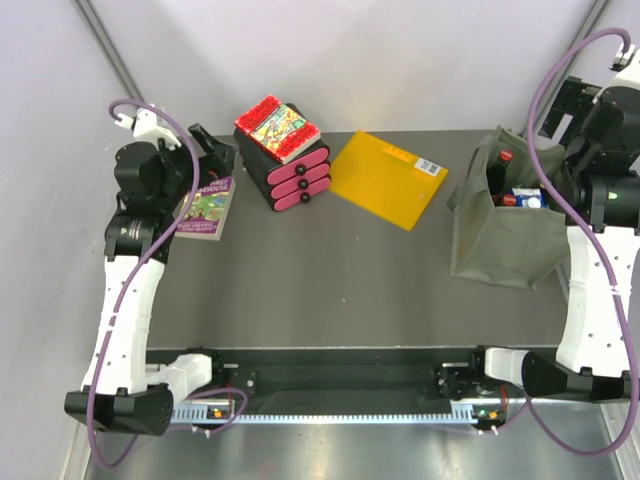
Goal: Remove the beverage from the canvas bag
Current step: Take out the drink from the canvas bag.
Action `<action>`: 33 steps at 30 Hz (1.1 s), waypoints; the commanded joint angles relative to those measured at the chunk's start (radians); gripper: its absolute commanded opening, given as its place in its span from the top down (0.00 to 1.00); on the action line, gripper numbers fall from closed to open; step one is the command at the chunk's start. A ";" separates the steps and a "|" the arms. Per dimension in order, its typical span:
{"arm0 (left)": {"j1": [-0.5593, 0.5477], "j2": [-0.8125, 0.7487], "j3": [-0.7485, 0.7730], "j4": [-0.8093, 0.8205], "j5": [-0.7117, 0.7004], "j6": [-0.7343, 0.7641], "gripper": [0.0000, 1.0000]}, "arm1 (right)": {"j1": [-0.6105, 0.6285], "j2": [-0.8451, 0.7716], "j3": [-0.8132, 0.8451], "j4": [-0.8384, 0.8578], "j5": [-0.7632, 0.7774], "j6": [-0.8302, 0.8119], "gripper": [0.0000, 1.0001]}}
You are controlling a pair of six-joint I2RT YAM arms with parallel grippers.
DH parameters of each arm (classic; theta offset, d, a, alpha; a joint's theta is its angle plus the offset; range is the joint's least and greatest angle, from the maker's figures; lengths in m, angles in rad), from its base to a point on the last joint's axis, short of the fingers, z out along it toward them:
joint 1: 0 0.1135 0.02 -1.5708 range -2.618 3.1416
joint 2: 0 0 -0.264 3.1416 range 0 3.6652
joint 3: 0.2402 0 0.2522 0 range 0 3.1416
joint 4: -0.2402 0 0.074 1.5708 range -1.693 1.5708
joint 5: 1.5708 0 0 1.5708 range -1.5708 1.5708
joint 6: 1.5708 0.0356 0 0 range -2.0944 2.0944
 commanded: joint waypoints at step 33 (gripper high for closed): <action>-0.008 0.117 -0.049 0.181 0.336 -0.127 0.01 | -0.289 0.140 -0.058 -0.241 -0.984 -0.258 0.00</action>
